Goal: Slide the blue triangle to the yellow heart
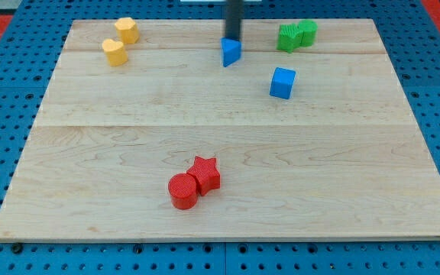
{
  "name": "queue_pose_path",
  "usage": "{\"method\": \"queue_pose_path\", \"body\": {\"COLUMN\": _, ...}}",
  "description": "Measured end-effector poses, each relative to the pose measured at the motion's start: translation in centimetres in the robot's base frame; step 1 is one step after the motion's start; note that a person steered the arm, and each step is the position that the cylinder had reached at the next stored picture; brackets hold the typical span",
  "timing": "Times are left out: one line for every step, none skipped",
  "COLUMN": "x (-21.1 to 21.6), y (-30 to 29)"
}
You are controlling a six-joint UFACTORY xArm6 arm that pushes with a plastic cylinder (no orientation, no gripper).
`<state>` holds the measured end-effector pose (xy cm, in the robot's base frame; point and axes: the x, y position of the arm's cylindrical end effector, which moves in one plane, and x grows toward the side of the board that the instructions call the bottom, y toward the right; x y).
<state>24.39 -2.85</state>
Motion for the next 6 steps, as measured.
{"method": "queue_pose_path", "body": {"x": -0.6, "y": -3.1}}
{"method": "queue_pose_path", "body": {"x": -1.7, "y": 0.8}}
{"method": "queue_pose_path", "body": {"x": 2.6, "y": 5.4}}
{"method": "queue_pose_path", "body": {"x": 5.1, "y": 6.1}}
{"method": "queue_pose_path", "body": {"x": 7.2, "y": 9.1}}
{"method": "queue_pose_path", "body": {"x": 7.7, "y": 4.5}}
